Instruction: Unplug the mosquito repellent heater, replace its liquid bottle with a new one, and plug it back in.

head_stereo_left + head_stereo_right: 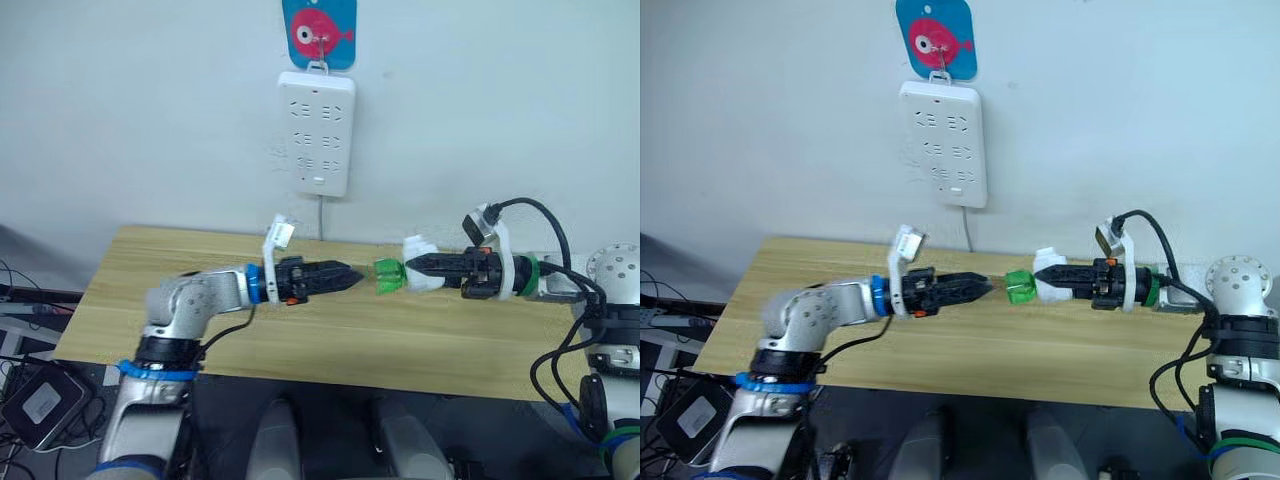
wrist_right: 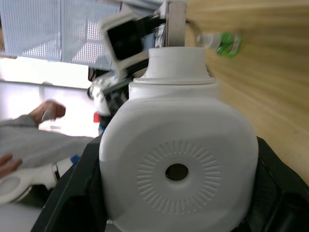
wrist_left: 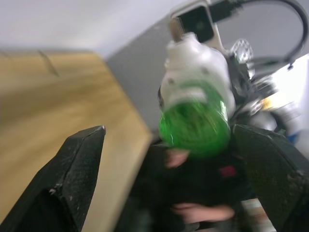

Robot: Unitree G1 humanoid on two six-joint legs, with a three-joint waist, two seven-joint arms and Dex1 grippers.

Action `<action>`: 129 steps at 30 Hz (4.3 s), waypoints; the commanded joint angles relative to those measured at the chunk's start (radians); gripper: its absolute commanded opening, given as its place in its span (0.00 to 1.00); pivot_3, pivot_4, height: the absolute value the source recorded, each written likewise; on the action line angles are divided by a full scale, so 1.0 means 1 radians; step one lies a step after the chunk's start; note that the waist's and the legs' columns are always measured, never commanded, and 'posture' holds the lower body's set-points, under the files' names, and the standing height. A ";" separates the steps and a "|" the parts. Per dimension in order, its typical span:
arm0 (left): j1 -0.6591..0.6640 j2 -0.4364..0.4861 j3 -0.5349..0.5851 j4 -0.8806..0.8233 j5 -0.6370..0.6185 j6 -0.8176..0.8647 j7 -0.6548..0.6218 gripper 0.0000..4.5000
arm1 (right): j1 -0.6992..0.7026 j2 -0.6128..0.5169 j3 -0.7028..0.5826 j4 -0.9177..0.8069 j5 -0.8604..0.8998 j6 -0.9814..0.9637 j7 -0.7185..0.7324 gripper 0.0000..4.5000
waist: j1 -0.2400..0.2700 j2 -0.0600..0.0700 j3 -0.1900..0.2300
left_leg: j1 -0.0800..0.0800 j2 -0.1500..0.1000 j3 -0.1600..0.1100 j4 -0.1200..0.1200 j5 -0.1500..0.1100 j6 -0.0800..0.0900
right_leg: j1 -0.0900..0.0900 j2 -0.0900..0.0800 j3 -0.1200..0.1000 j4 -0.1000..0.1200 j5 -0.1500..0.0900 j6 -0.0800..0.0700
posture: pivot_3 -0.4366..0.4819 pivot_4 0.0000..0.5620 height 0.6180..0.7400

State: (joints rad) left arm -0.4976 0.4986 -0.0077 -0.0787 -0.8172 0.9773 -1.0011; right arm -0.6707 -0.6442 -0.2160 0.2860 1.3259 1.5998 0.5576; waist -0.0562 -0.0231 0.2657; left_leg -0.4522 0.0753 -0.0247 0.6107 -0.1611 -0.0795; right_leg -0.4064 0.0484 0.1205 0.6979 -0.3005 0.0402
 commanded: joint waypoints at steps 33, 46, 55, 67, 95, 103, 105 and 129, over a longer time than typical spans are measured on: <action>-0.110 -0.115 -0.339 0.492 1.030 -1.992 0.385 0.52 | -0.019 0.035 -0.020 -0.016 0.079 0.015 -0.041 0.67 | 0.024 0.000 0.000 | -0.001 -0.003 0.001 0.001 0.000 0.001 | 0.000 -0.002 0.002 0.000 0.001 0.001 | 0.47 0.45 1.00; -0.057 0.027 -0.282 -0.041 -0.190 -0.415 0.158 0.51 | 0.017 -0.036 0.069 -0.144 0.119 0.015 0.040 0.67 | 0.014 0.001 0.001 | -0.001 -0.001 -0.002 0.001 0.000 0.001 | 0.000 -0.001 -0.001 0.002 -0.002 0.006 | 0.47 0.46 1.00; -0.180 -0.065 -0.068 0.349 -0.688 0.246 0.370 0.73 | 0.016 -0.032 0.064 -0.160 0.123 0.015 0.026 0.67 | -0.002 0.000 0.001 | -0.001 -0.002 -0.004 0.003 0.000 0.001 | 0.001 0.000 -0.003 0.002 -0.003 0.006 | 0.45 0.45 1.00; -0.109 0.122 -0.100 0.013 -0.184 -0.094 0.017 0.99 | 0.018 -0.026 -0.010 -0.081 0.115 0.011 -0.032 0.67 | -0.003 0.001 0.001 | 0.000 -0.001 -0.001 0.000 0.000 0.001 | 0.000 0.000 0.000 0.001 -0.002 0.004 | 0.44 0.44 1.00; -0.084 -0.091 -0.285 0.427 1.148 -2.005 0.439 0.72 | -0.030 0.025 -0.005 -0.028 0.143 0.015 -0.077 0.67 | 0.024 0.001 0.001 | -0.002 -0.003 0.001 0.000 0.000 0.001 | 0.000 -0.003 0.002 0.000 0.001 0.002 | 0.48 0.45 1.00; -0.062 -0.084 -0.361 0.332 0.847 -1.863 0.301 0.50 | -0.026 0.022 0.001 -0.031 0.160 0.015 -0.085 0.67 | 0.024 0.001 0.001 | -0.002 -0.003 0.001 0.000 0.000 0.001 | 0.000 -0.003 0.002 0.000 0.001 0.002 | 0.48 0.46 1.00; -0.020 -0.070 -0.380 0.165 0.569 -1.504 0.185 0.50 | -0.019 0.007 0.013 -0.043 0.160 0.015 -0.072 0.67 | 0.022 0.001 0.001 | -0.002 -0.003 0.001 0.000 0.000 0.001 | 0.000 -0.003 0.002 0.000 0.001 0.002 | 0.48 0.46 1.00; -0.057 -0.066 -0.028 0.168 -0.846 0.207 0.559 0.50 | 0.005 -0.026 0.053 -0.114 0.200 0.015 -0.039 0.67 | 0.006 0.001 0.002 | -0.001 -0.002 -0.004 0.002 0.000 0.002 | 0.001 -0.001 -0.002 0.001 -0.002 0.006 | 0.46 0.47 1.00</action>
State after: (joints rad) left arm -0.5525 0.4362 -0.1019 0.1134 -1.6648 1.2044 -0.4461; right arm -0.6780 -0.6575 -0.1554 0.1994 1.5072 1.5968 0.5215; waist -0.0498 -0.0224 0.2679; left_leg -0.4536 0.0728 -0.0282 0.6128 -0.1608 -0.0777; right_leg -0.4058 0.0473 0.1189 0.6989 -0.3030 0.0465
